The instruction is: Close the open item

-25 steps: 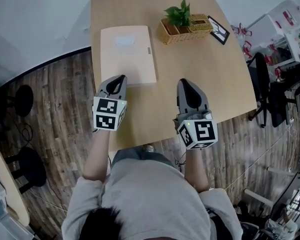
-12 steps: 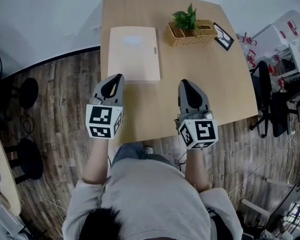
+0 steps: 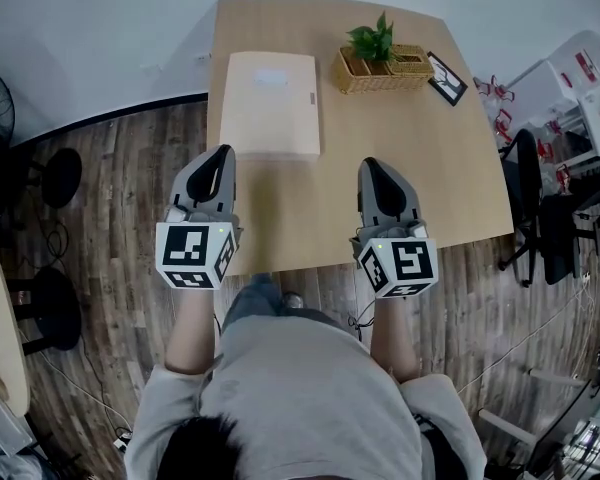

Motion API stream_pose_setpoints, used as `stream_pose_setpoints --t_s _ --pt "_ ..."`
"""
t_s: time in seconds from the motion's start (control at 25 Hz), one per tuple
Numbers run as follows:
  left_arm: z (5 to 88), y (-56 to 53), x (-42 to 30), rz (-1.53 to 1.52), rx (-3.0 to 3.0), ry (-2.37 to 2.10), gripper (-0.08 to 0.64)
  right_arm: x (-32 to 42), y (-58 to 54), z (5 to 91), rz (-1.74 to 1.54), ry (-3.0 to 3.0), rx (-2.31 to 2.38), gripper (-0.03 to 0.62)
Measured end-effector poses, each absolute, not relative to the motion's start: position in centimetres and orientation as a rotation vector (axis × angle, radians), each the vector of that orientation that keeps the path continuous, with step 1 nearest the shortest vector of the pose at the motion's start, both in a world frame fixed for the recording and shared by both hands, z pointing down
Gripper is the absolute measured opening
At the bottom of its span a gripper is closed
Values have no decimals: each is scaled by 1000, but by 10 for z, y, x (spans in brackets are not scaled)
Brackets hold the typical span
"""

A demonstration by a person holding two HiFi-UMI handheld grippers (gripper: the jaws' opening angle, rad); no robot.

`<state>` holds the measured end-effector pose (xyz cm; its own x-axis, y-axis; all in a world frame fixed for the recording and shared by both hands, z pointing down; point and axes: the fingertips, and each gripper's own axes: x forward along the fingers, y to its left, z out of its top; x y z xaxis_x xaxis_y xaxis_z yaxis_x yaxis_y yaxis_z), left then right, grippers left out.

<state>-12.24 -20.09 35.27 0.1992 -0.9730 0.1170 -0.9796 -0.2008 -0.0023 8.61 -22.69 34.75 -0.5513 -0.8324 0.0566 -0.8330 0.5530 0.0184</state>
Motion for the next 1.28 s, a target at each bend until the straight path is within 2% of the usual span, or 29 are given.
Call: stream_pose_setpoints --t_s 0.68,1.28 --pt "293 -132 -124 -105 2345 -2117 9 105 -184 313 -57 -2795 1461 13" --pt "279 -104 -121 -181 2345 -2151 11 112 -162 296 -105 -2832 1480 12"
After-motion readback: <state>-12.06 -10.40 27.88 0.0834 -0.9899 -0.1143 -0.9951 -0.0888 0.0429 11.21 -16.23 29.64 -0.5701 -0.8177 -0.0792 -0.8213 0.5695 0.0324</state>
